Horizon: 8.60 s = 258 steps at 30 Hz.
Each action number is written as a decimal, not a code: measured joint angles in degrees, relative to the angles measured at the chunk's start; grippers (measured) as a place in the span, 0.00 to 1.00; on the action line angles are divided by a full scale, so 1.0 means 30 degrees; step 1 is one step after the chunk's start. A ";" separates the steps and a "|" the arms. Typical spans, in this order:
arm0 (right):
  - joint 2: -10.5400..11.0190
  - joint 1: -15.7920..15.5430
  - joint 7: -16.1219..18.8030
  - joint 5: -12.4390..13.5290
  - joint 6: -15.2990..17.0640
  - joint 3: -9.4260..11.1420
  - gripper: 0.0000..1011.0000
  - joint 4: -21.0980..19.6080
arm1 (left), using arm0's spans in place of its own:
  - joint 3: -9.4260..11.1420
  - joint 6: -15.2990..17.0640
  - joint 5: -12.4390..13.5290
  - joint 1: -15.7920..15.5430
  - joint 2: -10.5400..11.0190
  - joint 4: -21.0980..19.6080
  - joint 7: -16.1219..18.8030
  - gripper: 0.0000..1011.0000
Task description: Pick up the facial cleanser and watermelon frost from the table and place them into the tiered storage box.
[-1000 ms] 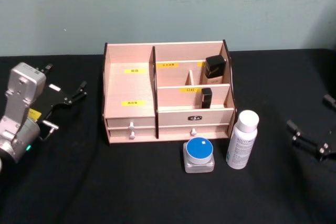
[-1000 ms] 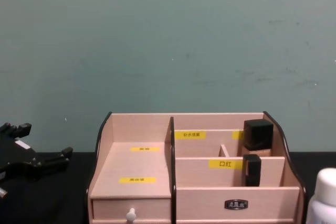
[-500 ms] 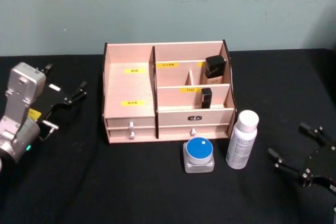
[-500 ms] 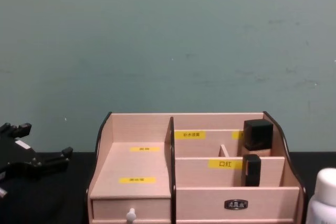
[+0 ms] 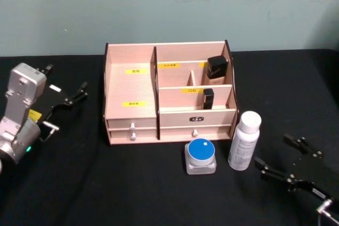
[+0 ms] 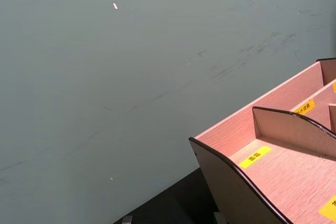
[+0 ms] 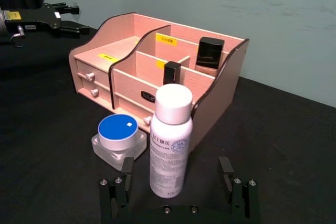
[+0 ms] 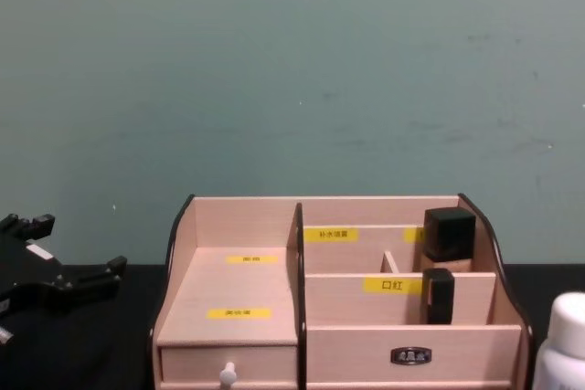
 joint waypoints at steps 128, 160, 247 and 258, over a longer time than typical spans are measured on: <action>-0.4970 0.9181 0.3542 -0.1089 0.1878 -0.2397 0.59 0.2010 | -0.0001 0.0000 0.0001 0.0000 0.0000 -0.0001 0.0000 0.99; -0.7643 1.4865 0.3201 -0.2555 0.2581 -0.4797 0.59 0.7708 | 0.0000 0.0000 0.0001 -0.0001 0.0000 0.0000 0.0000 0.99; -0.9076 1.5919 0.3183 -0.4432 0.2601 -0.5446 0.80 1.1579 | 0.0000 0.0000 0.0001 0.0000 -0.0001 0.0000 0.0000 0.99; -0.8864 1.5419 0.2946 -0.4766 0.1302 -0.4832 0.99 1.0425 | 0.0000 0.0000 0.0001 0.0000 0.0000 0.0000 0.0000 0.99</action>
